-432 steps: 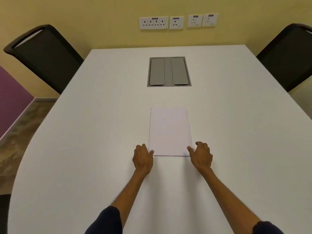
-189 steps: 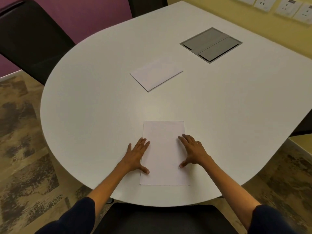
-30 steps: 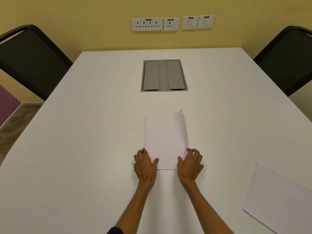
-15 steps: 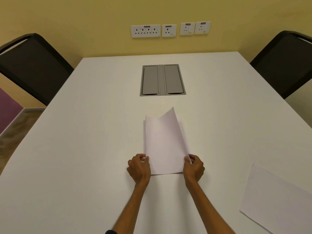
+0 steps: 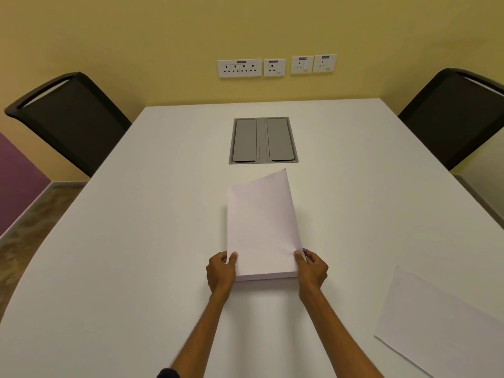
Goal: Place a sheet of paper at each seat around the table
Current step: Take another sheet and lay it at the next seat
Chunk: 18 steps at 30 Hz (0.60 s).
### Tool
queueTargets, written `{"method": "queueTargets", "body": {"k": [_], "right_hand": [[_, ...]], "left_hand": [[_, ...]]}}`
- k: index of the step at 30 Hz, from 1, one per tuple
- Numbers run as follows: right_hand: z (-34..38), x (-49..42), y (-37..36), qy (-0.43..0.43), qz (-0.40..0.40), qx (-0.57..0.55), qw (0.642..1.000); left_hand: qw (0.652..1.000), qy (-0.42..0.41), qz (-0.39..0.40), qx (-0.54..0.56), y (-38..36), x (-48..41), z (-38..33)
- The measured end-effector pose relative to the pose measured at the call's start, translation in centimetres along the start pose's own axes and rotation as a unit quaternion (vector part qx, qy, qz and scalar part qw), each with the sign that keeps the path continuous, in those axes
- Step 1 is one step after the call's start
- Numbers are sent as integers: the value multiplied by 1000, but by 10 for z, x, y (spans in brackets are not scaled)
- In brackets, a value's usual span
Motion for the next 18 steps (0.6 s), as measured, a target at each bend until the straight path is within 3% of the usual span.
{"method": "queueTargets", "body": {"k": [11, 18], "right_hand": [[33, 46, 53, 20, 51, -50, 997], [74, 117, 126, 89, 72, -111, 987]], "left_hand": [[987, -42, 28, 153, 45, 65, -39], [972, -76, 26, 222, 82, 153, -69]]}}
Point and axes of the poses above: each hand's wrist, its own x-axis away from the middle knuckle, its own y-axis out of the back of the hand, z = x × y, the point moved 6 cm from there along -x, towards the middle knuckle, and after that the axes turned 3 degrees about x, right-handed, at the moved point
